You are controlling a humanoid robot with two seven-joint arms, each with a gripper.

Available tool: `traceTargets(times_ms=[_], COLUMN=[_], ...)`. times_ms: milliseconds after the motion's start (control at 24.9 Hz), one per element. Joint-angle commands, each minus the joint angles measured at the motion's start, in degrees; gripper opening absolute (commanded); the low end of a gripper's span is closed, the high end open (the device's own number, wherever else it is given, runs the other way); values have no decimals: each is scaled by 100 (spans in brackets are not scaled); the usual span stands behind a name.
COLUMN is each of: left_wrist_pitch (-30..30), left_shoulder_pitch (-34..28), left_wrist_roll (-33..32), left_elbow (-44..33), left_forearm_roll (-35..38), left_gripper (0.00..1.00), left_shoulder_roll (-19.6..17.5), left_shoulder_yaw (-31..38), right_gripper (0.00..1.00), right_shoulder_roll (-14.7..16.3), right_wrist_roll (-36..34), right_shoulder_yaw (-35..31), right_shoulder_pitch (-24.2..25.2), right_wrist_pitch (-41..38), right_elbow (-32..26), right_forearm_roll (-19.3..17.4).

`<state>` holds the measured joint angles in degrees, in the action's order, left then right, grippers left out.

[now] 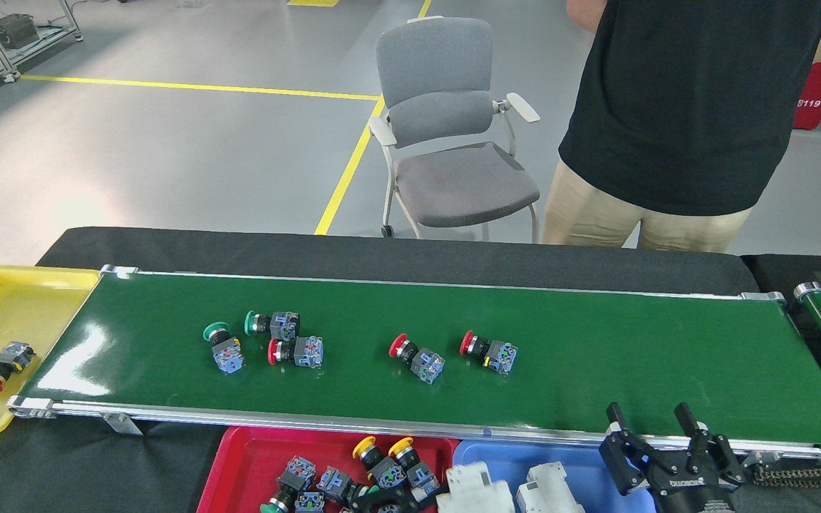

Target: Pick switch part from conveyor to tray

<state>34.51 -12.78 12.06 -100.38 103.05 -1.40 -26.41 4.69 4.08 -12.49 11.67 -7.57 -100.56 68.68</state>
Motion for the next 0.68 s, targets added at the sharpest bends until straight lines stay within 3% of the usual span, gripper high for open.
traceTargets(times_ms=[0,80,120,402,642], left_wrist_pitch=[-313,-489,-594,-805,-876], left_shoulder_pitch=[-23,-93,-111,-155,-76], left_wrist_roll=[6,-2,6,50,50], left_elbow=[-96,-114,-114,-131,-17], left_forearm_roll=[58,58,58,-13,-725], left_gripper=[50,88,100,100,100], left_shoulder_roll=[105,113,113,140,43], left_shoulder_yaw=[-224,-373,-391,-57,2448], right_gripper=[100,100,100,100,100], right_shoulder_roll=[217,375,384,392,410], right_wrist_roll=[66,75,75,75,84], right_shoulder_yaw=[-316,-500,-527,-536,-456], right_shoulder_pitch=[-77,-77,-77,-51,-86], right_wrist_pitch=[-52,-43,-43,-52,-70], right_elbow=[-61,1,36,62,62], right_forearm_roll=[-321,-496,-505,-505,-461])
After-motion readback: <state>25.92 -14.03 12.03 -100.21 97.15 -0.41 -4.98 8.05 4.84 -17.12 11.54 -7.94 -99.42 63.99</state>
